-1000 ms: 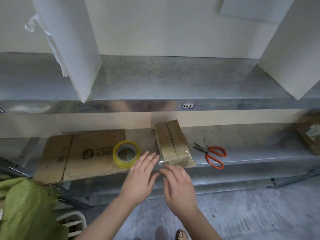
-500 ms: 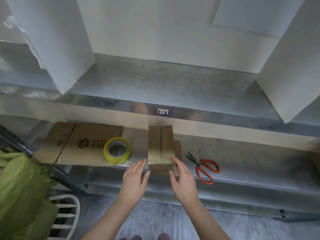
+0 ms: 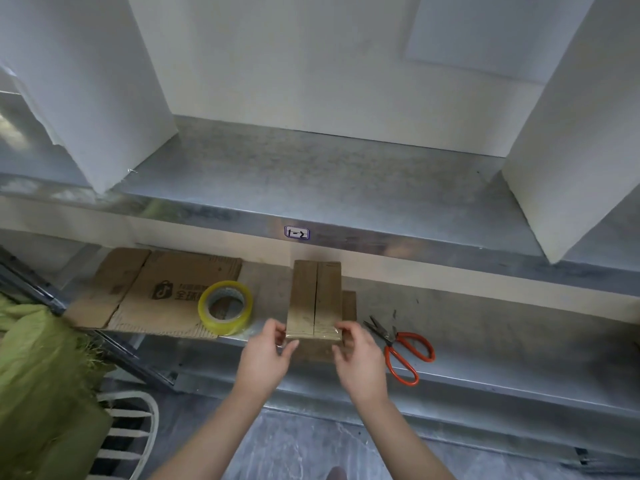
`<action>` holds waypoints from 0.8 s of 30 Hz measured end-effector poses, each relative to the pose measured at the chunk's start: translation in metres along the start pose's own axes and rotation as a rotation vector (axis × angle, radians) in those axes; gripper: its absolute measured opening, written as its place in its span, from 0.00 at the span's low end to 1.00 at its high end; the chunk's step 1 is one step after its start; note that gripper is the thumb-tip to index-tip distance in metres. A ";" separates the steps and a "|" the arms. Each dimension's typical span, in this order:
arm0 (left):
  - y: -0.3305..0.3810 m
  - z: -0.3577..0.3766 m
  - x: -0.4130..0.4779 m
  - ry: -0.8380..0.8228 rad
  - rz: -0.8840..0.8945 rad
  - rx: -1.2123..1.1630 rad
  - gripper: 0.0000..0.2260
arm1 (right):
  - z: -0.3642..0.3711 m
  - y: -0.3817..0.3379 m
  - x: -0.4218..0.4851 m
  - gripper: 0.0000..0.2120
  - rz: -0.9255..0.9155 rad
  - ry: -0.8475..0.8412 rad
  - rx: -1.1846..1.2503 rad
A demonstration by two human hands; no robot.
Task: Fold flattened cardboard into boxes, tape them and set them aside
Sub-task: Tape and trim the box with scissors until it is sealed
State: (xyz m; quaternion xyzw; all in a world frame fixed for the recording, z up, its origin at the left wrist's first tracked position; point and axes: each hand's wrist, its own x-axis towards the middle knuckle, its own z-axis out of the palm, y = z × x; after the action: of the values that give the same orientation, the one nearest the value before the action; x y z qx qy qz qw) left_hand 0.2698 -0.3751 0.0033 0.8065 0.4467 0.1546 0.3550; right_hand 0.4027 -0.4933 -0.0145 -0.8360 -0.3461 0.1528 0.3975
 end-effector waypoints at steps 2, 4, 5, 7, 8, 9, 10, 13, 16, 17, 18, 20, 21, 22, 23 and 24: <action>0.002 0.010 -0.004 0.051 -0.001 0.030 0.10 | 0.007 -0.002 -0.007 0.20 -0.009 0.041 -0.016; 0.000 0.018 -0.010 0.089 0.004 0.028 0.11 | 0.011 -0.002 -0.013 0.22 -0.006 0.056 0.012; -0.002 0.018 -0.012 0.090 0.021 0.021 0.13 | 0.011 0.000 -0.013 0.24 -0.007 0.042 0.046; -0.004 0.010 -0.012 0.005 0.052 0.001 0.21 | 0.004 0.005 -0.010 0.31 0.003 -0.052 0.112; -0.005 0.001 -0.010 -0.086 0.063 -0.016 0.27 | -0.002 0.009 -0.006 0.35 0.008 -0.110 0.112; -0.007 -0.009 -0.007 -0.187 0.085 -0.024 0.32 | -0.010 0.012 -0.003 0.37 0.008 -0.167 0.096; -0.010 -0.020 -0.003 -0.279 0.124 -0.006 0.34 | -0.018 0.014 0.002 0.37 0.006 -0.217 0.074; -0.022 -0.038 0.019 -0.370 0.322 0.172 0.32 | -0.036 0.011 0.018 0.29 -0.032 -0.294 -0.005; -0.023 -0.036 0.032 -0.347 0.403 0.192 0.25 | -0.041 0.006 0.026 0.20 -0.048 -0.298 -0.048; -0.022 -0.032 0.033 -0.327 0.398 0.146 0.24 | -0.041 0.005 0.026 0.19 -0.040 -0.280 -0.050; -0.021 -0.028 0.033 -0.302 0.377 0.073 0.23 | -0.040 0.006 0.026 0.18 -0.028 -0.255 -0.036; -0.020 -0.020 0.031 -0.239 0.307 -0.064 0.20 | -0.036 0.006 0.022 0.17 -0.003 -0.200 0.018; -0.019 -0.016 0.029 -0.206 0.275 -0.104 0.19 | -0.032 0.006 0.019 0.18 0.006 -0.166 0.034; -0.017 -0.012 0.028 -0.179 0.250 -0.136 0.19 | -0.029 0.006 0.016 0.18 0.015 -0.133 0.043; -0.016 -0.008 0.026 -0.154 0.228 -0.169 0.19 | -0.025 0.006 0.013 0.18 0.031 -0.107 0.053; -0.015 -0.005 0.024 -0.133 0.203 -0.202 0.19 | -0.020 0.006 0.009 0.18 0.046 -0.086 0.070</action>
State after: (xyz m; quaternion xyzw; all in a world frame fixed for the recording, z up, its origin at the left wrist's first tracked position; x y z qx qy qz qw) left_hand 0.2715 -0.3483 -0.0055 0.8161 0.3205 0.1800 0.4459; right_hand 0.4231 -0.5008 -0.0059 -0.8220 -0.3379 0.2100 0.4076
